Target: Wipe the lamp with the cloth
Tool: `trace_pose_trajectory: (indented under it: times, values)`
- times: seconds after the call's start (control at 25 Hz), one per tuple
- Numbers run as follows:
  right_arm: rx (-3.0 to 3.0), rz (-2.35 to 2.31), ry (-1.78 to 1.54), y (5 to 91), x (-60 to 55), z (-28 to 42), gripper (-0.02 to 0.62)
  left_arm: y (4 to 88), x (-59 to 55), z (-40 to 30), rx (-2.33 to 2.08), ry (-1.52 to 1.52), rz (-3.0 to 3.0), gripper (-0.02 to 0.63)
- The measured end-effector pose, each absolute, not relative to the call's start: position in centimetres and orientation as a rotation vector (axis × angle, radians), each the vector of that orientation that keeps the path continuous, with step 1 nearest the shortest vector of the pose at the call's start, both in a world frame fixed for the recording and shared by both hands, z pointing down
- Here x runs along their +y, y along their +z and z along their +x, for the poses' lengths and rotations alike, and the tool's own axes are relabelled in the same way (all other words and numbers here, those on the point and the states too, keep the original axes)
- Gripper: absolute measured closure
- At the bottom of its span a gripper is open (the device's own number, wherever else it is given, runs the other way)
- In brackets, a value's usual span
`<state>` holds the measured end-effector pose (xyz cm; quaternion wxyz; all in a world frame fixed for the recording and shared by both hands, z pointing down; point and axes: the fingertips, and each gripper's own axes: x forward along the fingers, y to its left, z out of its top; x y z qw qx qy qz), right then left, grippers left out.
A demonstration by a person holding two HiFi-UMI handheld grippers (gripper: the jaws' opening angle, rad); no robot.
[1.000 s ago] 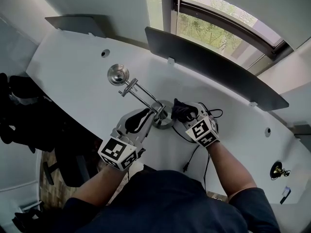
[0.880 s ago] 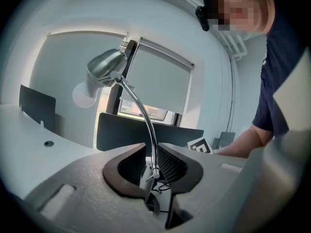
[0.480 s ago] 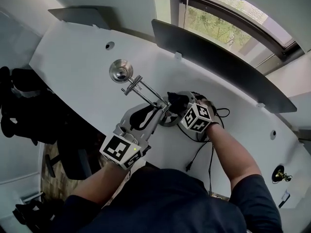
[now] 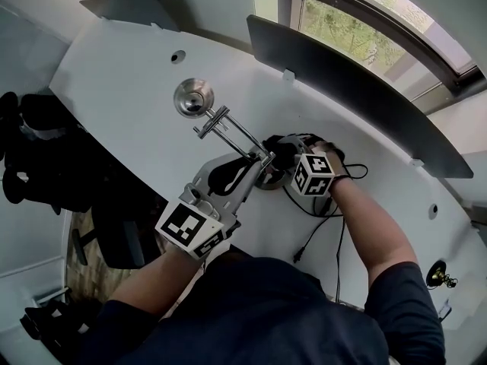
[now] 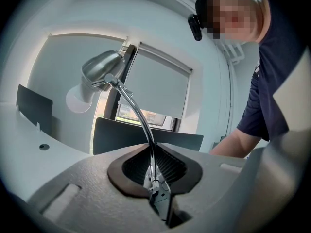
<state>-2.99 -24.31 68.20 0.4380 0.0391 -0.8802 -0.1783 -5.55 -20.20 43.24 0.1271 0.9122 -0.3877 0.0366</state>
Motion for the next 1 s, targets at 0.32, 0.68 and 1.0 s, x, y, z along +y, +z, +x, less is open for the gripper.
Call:
trace_pose_trajectory:
  times: [0.32, 0.68, 1.0]
  values:
    - [-2.179, 0.128, -0.365, 68.8, -22.7, -1.8, 0.437, 43.6, -20.2, -5.6, -1.124, 0.096, 2.646, 0.563]
    - [-2.157, 0.221, -0.264, 69.1, -19.8, -1.1, 0.437, 43.5, -20.2, -5.6, -1.124, 0.092, 2.642, 0.563]
    - [-2.115, 0.238, -0.205, 69.5, -16.9, -1.5, 0.437, 43.6, -20.2, -5.6, -1.102, 0.113, 2.656, 0.563]
